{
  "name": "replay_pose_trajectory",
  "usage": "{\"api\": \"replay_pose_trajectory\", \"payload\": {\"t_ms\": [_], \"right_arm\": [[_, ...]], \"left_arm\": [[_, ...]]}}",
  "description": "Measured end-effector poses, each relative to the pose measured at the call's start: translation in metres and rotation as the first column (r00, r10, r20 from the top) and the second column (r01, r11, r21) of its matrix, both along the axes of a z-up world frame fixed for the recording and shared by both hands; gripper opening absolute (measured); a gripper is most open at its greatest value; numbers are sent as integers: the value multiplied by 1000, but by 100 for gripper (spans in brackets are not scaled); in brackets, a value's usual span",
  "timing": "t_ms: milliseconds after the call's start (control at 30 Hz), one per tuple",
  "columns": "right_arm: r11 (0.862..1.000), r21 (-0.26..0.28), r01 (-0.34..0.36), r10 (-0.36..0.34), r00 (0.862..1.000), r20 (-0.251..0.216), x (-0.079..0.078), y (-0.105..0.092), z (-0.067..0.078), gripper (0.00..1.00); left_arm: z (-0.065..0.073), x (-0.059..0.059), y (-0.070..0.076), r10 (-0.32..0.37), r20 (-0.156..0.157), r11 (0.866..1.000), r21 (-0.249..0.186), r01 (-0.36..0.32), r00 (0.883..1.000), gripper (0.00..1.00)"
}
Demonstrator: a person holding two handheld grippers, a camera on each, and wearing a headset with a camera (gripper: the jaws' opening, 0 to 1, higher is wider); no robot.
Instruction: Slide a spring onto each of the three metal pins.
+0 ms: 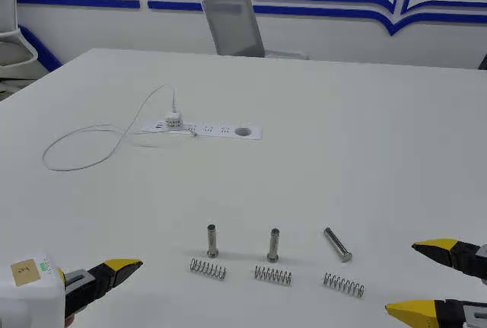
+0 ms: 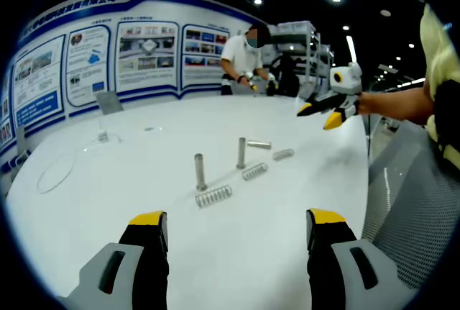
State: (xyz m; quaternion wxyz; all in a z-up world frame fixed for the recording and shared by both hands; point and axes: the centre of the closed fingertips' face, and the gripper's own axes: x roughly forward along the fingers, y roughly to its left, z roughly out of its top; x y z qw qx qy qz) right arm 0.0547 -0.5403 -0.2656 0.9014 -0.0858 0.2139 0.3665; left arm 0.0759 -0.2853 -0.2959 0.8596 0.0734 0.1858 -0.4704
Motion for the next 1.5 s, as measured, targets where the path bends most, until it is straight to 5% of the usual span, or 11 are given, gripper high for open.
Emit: {"api": "replay_pose_trajectory", "payload": {"t_ms": [1000,1500], "right_arm": [[1000,-22,17,-17,1000,2,33,2,9,58],[998,-52,20,-21,999,-27,55,5,1,56]], "left_arm": [[-1,0,0,13,1,1000,-1,-13,1000,80],[-2,0,-1,15,1,1000,2,-15,1000,79]]}}
